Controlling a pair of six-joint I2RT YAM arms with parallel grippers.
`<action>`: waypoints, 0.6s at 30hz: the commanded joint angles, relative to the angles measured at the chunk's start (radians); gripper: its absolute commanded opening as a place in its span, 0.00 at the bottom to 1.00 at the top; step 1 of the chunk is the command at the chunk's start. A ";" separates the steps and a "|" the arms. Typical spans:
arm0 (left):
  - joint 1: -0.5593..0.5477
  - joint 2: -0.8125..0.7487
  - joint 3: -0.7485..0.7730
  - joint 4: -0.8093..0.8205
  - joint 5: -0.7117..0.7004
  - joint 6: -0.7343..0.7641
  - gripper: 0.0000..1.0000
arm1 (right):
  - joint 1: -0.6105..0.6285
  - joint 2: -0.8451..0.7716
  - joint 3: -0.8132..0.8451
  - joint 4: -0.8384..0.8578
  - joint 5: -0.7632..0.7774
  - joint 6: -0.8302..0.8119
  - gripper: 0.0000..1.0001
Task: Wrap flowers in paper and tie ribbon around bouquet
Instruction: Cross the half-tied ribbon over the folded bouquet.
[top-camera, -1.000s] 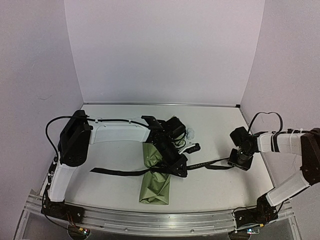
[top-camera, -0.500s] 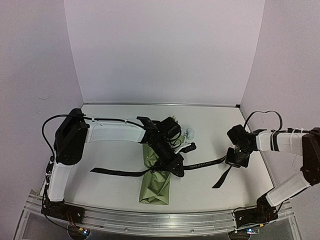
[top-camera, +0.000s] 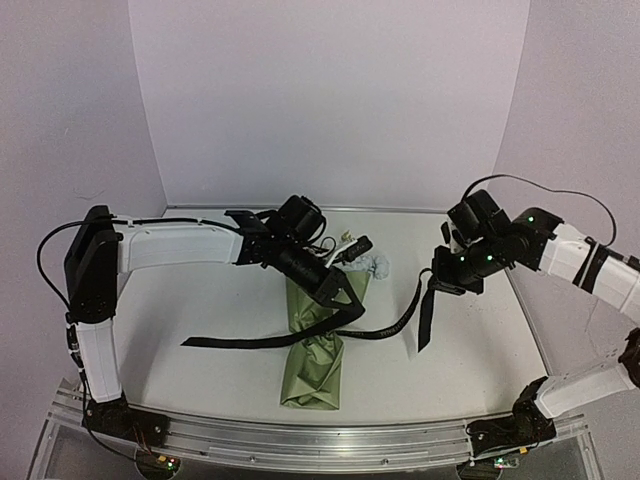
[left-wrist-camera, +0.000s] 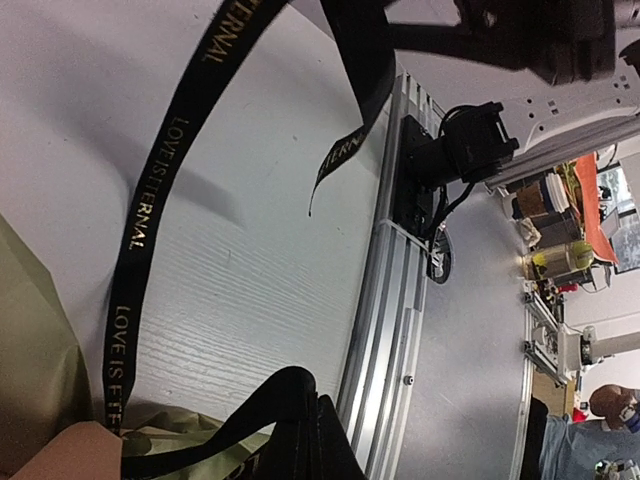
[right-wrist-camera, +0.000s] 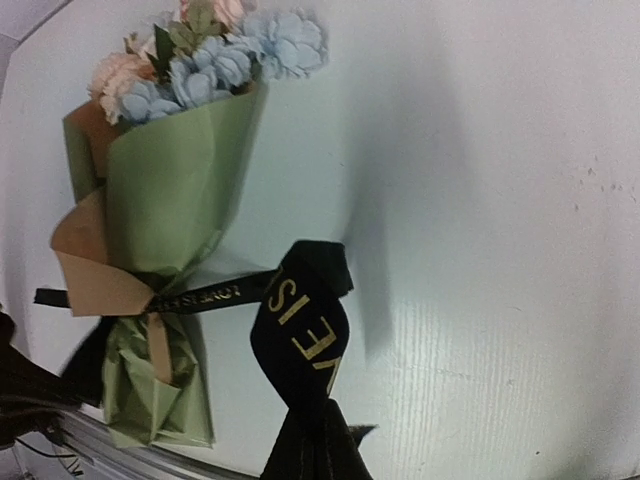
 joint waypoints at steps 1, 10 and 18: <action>-0.041 0.006 0.005 0.048 0.075 0.036 0.00 | -0.018 0.086 0.198 -0.027 -0.098 0.020 0.00; -0.056 0.103 0.034 0.096 0.054 0.016 0.00 | -0.060 0.213 0.335 0.040 -0.208 0.185 0.00; -0.057 0.187 0.093 0.179 0.033 -0.066 0.08 | -0.061 0.206 0.323 0.065 -0.169 0.199 0.00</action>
